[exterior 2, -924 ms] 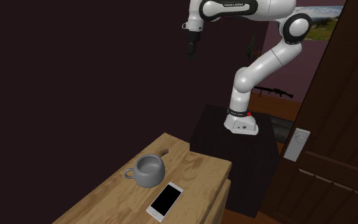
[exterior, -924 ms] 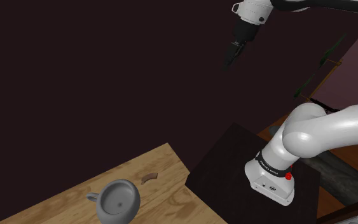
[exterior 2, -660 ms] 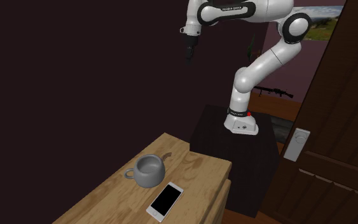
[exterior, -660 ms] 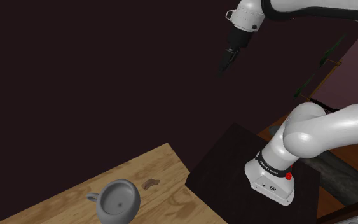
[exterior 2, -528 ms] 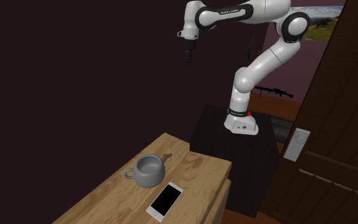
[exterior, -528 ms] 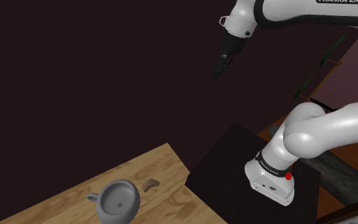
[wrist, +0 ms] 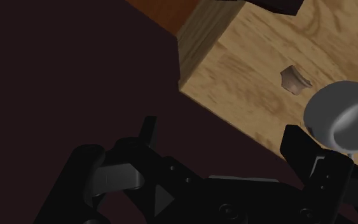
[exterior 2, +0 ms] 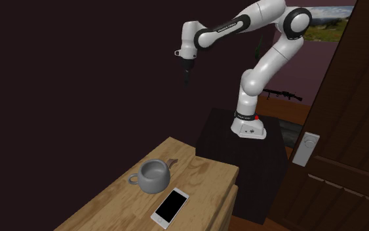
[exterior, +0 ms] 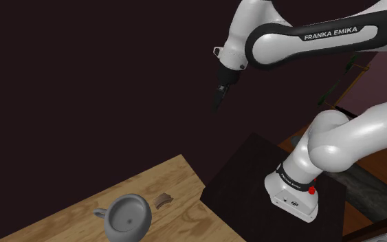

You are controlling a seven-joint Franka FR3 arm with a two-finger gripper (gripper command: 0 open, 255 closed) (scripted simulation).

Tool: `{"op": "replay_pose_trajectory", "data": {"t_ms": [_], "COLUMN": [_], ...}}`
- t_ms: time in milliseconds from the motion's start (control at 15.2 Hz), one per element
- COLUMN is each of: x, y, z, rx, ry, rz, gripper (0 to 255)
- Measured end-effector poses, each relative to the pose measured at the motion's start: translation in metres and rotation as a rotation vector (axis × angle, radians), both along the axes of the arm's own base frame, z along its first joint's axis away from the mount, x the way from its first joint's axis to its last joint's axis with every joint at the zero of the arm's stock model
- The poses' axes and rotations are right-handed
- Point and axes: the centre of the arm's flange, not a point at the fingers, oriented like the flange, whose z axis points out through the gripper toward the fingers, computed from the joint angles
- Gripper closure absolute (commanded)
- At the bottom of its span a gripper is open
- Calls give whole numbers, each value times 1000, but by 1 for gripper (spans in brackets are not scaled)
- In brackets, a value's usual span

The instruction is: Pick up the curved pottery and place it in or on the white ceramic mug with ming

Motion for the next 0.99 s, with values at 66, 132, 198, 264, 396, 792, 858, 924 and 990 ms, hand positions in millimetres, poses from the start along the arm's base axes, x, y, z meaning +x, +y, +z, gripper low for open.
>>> {"op": "replay_pose_trajectory", "data": {"t_ms": [66,132,198,264,396,792,858,924,990], "x": [1,4,5,7,10,19,22,23,24], "y": [5,16,24,31,44,89,98,106,115], "z": [-12,-21,-32,-42,-65,-126,-139,-149,-159], "rx": [0,-1,-2,-2,-3,-7,-8,-8,-9], "ry": [2,3,6,7,11,21,23,25,27], "rz": [14,28,42,56,83,167,181,194,208], "gripper": [0,0,0,0,0,0,0,0,0]}}
